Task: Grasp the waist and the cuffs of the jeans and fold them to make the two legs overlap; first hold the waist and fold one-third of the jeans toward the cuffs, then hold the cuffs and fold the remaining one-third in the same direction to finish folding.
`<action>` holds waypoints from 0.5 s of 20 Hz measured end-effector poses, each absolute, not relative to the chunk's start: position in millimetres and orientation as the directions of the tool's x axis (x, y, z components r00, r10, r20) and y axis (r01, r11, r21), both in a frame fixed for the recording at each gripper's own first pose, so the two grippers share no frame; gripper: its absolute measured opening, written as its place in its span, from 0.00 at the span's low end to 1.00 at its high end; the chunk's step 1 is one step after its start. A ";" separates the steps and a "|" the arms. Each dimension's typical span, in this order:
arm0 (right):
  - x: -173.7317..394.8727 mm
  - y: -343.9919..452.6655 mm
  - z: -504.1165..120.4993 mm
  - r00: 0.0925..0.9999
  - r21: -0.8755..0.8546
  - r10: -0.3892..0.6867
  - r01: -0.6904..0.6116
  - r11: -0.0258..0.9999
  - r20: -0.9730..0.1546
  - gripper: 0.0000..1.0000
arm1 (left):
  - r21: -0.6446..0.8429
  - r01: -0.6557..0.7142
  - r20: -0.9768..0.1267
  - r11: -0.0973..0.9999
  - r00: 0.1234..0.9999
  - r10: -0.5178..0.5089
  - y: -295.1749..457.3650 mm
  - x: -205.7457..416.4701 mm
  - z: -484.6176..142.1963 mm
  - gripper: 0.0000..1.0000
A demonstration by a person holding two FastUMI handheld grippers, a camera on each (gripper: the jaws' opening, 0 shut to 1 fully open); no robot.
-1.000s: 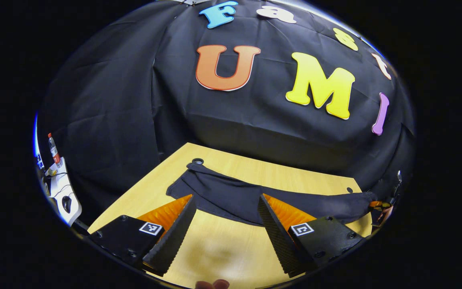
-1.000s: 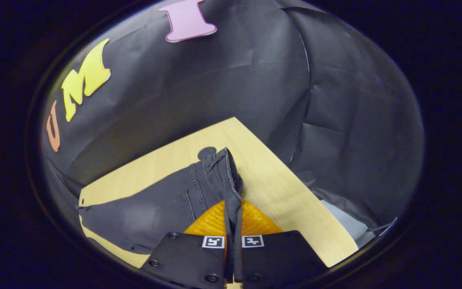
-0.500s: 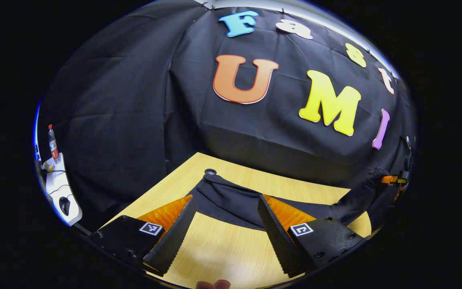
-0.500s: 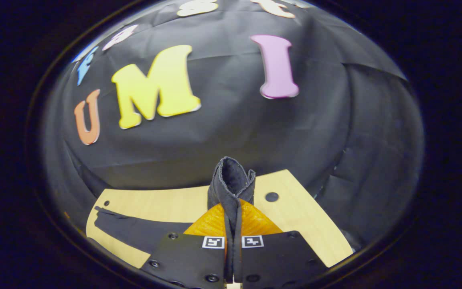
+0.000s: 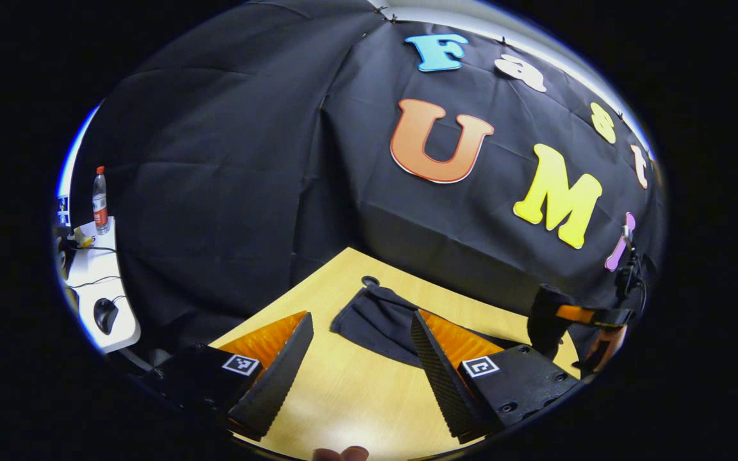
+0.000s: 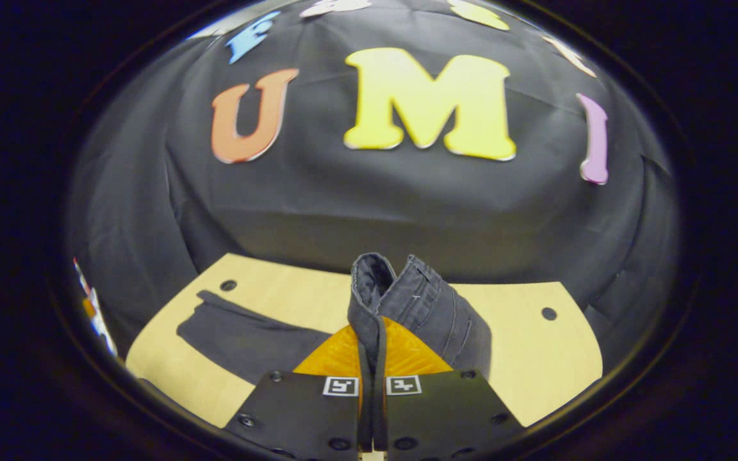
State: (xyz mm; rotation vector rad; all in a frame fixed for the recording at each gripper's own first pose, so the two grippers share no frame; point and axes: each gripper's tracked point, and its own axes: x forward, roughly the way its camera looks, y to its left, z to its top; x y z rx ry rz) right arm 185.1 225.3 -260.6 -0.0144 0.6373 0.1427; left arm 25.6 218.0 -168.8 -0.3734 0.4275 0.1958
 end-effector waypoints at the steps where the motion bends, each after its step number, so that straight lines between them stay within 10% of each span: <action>1: 180.9 243.9 -281.8 0.777 0.008 0.130 -0.158 0.987 -0.616 0.01 | -0.309 -0.274 -0.446 0.911 0.888 0.116 228.6 21.0 -172.1 0.99; 10: 157.8 309.2 -416.5 0.651 -0.146 0.076 -0.279 0.949 -0.755 0.00 | -0.384 -0.346 -0.504 0.856 0.855 0.120 267.1 -0.8 -206.6 0.99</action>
